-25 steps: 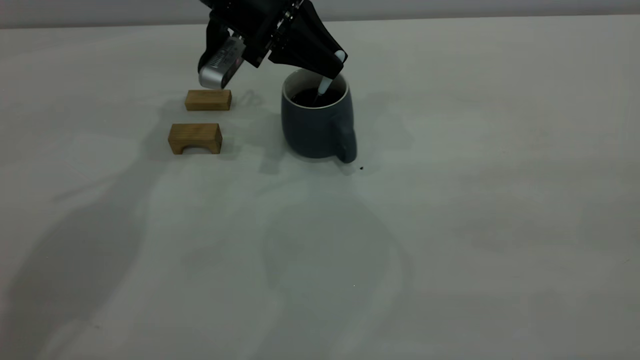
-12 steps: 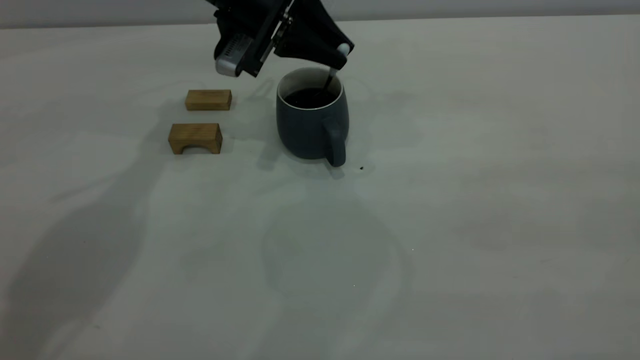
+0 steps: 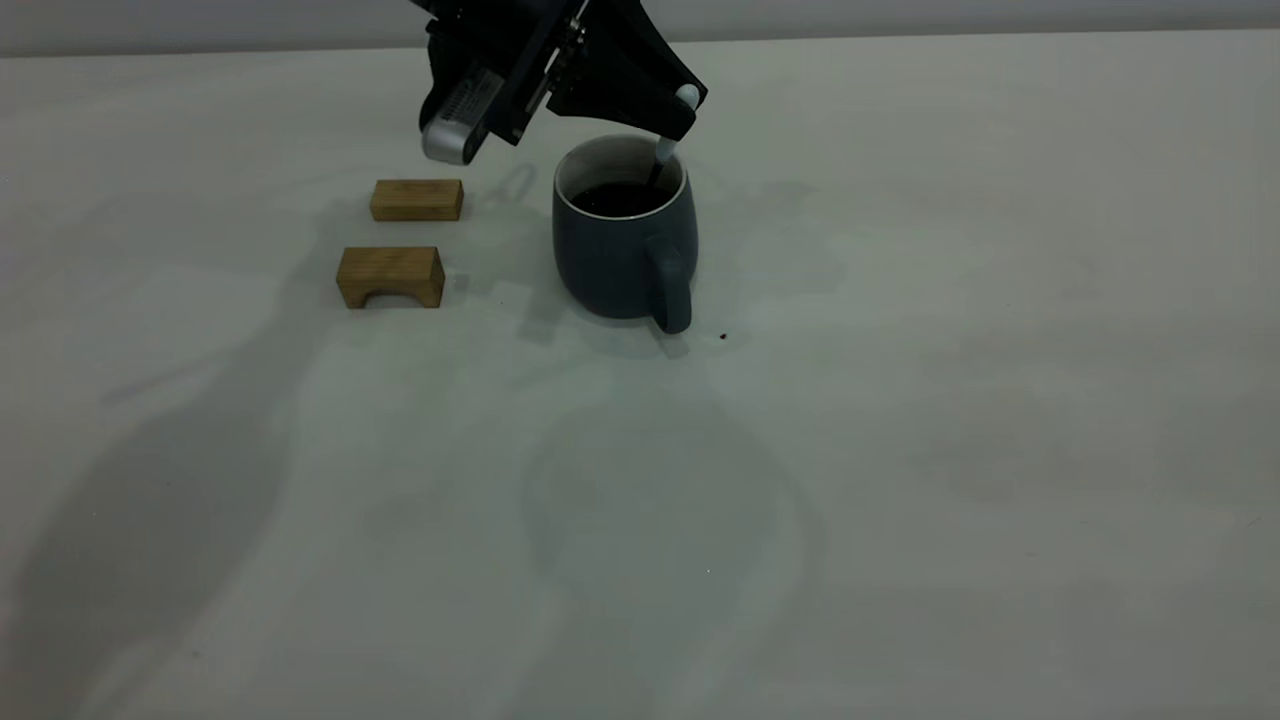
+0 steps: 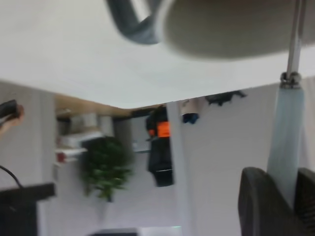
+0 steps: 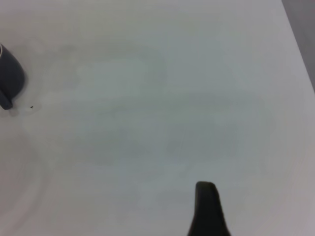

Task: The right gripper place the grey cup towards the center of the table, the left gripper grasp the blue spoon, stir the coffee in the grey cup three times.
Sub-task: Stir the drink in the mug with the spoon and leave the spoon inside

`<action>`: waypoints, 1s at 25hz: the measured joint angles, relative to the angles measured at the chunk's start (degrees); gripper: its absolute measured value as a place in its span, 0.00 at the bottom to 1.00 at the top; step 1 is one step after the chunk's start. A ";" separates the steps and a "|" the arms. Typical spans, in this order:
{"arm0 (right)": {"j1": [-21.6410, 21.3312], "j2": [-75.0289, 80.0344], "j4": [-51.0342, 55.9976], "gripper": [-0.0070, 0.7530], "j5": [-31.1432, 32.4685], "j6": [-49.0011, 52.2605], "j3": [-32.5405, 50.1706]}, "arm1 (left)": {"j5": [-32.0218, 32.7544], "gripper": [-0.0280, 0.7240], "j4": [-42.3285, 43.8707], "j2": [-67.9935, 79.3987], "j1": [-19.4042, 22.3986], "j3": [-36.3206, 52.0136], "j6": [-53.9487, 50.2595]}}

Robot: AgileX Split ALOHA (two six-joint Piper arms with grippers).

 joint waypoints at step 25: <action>0.00 0.00 0.00 0.78 0.00 0.05 0.00 | 0.00 0.63 0.00 0.00 0.37 -0.20 -13.11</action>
